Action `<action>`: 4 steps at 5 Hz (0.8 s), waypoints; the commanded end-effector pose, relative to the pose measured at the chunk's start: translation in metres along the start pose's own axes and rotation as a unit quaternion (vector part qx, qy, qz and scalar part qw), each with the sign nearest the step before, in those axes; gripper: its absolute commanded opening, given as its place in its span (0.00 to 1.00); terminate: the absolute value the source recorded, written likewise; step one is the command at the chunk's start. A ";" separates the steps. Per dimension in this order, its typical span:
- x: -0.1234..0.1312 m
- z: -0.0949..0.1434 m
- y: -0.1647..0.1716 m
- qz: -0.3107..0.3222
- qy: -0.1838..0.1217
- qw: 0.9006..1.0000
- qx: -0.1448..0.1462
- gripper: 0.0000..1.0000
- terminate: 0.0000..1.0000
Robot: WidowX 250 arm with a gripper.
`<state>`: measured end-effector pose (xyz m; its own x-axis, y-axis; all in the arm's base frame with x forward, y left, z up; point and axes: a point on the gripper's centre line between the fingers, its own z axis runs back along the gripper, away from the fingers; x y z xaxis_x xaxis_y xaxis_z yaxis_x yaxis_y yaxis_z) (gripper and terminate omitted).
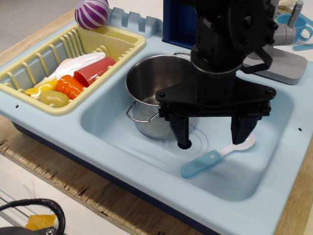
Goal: Put spoon in pot
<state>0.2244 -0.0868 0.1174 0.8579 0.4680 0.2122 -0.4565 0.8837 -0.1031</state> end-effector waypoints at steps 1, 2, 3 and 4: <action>0.000 0.000 0.000 0.000 0.000 1.000 0.000 1.00 0.00; 0.002 -0.005 0.003 -0.038 0.024 0.999 0.006 1.00 0.00; 0.002 -0.014 0.006 -0.075 0.055 0.996 0.001 1.00 0.00; 0.001 -0.021 0.007 -0.087 0.057 0.995 0.000 1.00 0.00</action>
<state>0.2235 -0.0823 0.0886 0.9518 0.2911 0.0964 -0.2846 0.9557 -0.0755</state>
